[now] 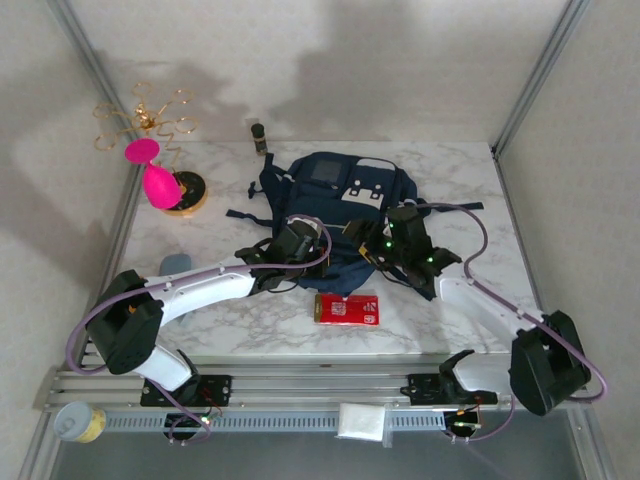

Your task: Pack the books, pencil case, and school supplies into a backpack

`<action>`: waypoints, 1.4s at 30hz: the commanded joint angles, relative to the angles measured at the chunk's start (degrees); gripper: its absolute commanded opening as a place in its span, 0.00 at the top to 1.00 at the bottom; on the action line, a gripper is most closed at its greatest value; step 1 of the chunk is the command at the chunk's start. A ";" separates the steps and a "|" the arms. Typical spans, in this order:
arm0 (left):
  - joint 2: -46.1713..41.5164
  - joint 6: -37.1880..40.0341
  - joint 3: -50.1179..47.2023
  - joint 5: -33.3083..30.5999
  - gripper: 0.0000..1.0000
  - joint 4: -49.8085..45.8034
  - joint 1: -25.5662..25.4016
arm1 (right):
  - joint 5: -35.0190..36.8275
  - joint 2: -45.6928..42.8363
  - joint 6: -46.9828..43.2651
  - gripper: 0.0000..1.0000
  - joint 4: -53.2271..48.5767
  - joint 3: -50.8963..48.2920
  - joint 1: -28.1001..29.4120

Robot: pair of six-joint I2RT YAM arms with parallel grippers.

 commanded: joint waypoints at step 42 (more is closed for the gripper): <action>-0.07 1.00 0.82 -1.60 1.00 2.22 0.39 | 12.42 15.87 2.41 0.82 5.77 10.10 5.53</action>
